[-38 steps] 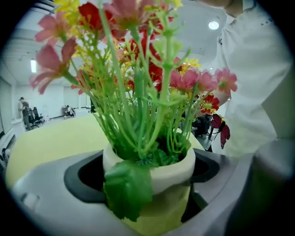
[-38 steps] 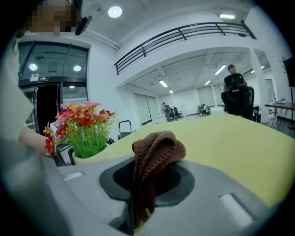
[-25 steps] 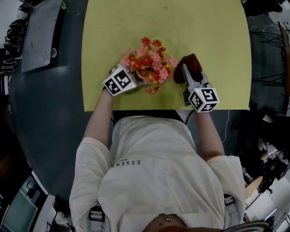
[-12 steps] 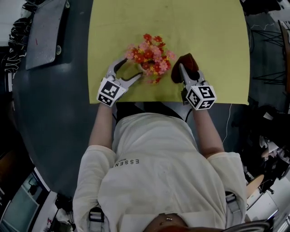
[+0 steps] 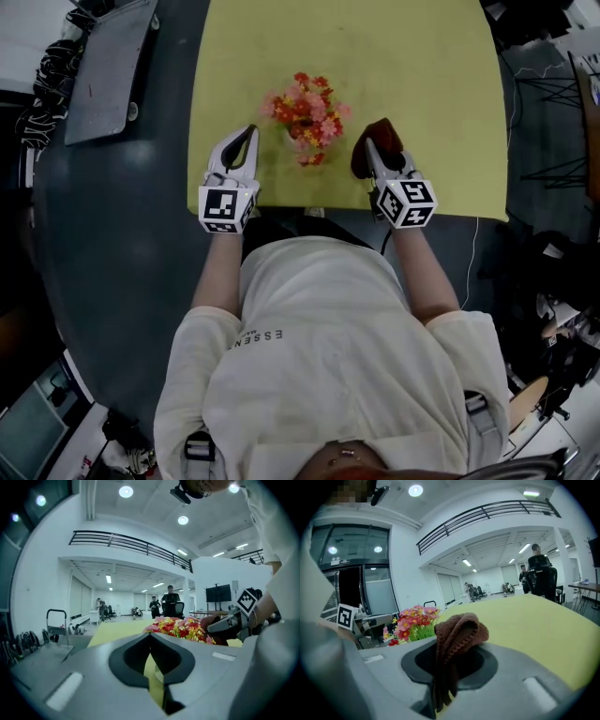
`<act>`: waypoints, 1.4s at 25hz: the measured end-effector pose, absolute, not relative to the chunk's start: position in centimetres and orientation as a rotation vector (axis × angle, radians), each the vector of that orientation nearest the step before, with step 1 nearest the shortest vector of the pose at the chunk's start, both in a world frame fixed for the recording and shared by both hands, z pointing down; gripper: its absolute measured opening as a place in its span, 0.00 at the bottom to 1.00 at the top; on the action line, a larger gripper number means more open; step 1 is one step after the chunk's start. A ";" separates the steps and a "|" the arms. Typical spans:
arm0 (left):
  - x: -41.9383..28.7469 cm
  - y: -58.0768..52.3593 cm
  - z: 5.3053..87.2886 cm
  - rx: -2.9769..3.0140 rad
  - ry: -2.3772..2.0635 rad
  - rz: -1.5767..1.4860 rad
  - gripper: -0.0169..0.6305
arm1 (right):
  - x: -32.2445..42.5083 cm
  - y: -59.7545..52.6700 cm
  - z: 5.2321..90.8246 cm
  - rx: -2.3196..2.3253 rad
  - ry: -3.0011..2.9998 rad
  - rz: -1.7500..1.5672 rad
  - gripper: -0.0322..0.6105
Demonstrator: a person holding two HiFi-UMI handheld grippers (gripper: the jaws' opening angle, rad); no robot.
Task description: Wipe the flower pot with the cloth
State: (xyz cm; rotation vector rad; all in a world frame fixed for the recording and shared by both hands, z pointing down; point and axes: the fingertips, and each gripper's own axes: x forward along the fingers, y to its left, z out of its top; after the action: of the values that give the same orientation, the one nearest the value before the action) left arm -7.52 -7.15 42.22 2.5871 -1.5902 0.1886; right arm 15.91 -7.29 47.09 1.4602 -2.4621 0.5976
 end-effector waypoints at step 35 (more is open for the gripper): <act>-7.3 15.8 34.1 2.673 -1.460 -0.012 0.05 | 11.5 17.1 41.8 1.491 -2.418 0.292 0.14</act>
State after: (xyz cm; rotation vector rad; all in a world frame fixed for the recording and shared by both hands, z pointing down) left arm -7.26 15.85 34.13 2.6732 -1.4603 -0.0125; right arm 11.48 17.08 41.77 1.4914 -2.4182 0.2924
